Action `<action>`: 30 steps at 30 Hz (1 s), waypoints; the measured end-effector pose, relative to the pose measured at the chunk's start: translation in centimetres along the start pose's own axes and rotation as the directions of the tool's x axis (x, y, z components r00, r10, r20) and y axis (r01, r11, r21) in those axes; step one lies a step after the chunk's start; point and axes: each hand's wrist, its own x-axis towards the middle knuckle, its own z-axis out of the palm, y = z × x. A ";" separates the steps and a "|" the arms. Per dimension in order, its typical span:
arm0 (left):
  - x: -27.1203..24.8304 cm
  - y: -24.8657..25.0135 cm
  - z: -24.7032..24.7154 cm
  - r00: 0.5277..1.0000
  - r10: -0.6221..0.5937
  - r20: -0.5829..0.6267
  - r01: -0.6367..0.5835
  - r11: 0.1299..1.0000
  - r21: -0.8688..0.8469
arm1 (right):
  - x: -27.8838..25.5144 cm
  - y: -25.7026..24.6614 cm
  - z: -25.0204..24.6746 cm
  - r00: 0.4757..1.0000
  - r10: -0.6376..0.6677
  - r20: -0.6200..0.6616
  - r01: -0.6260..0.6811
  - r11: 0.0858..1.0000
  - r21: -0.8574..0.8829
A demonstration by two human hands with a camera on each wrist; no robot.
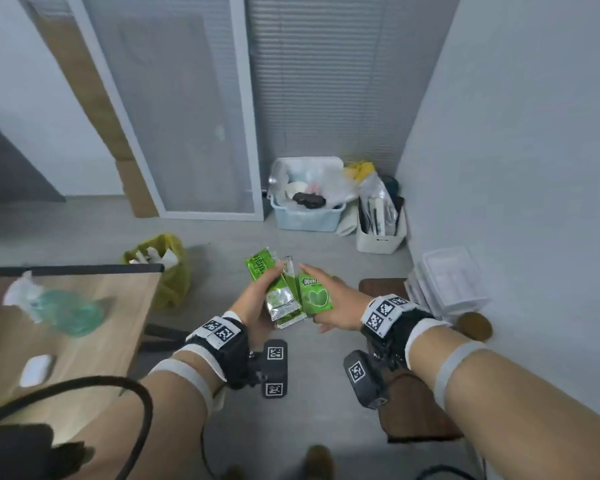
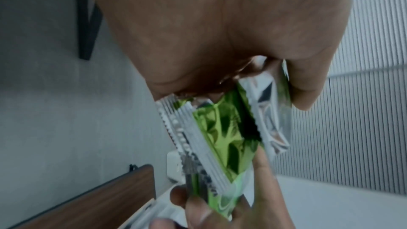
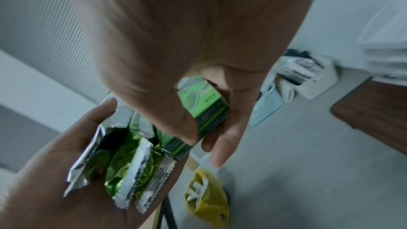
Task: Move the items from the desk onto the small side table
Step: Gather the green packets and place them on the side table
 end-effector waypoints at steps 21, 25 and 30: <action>27.0 -19.8 21.5 0.784 -0.567 0.253 0.063 0.477 0.876 | -18.0 29.8 -6.8 0.279 0.876 -0.393 -0.271 0.464 0.843; 29.9 -25.2 23.0 0.717 -0.653 0.245 -0.103 0.248 0.963 | -20.2 34.9 -3.9 0.173 0.926 -0.336 -0.471 0.377 0.797; 33.1 -34.0 24.1 0.712 -0.684 0.159 -0.058 0.168 0.984 | -21.8 41.8 -1.3 0.082 0.948 -0.308 -0.489 0.308 0.816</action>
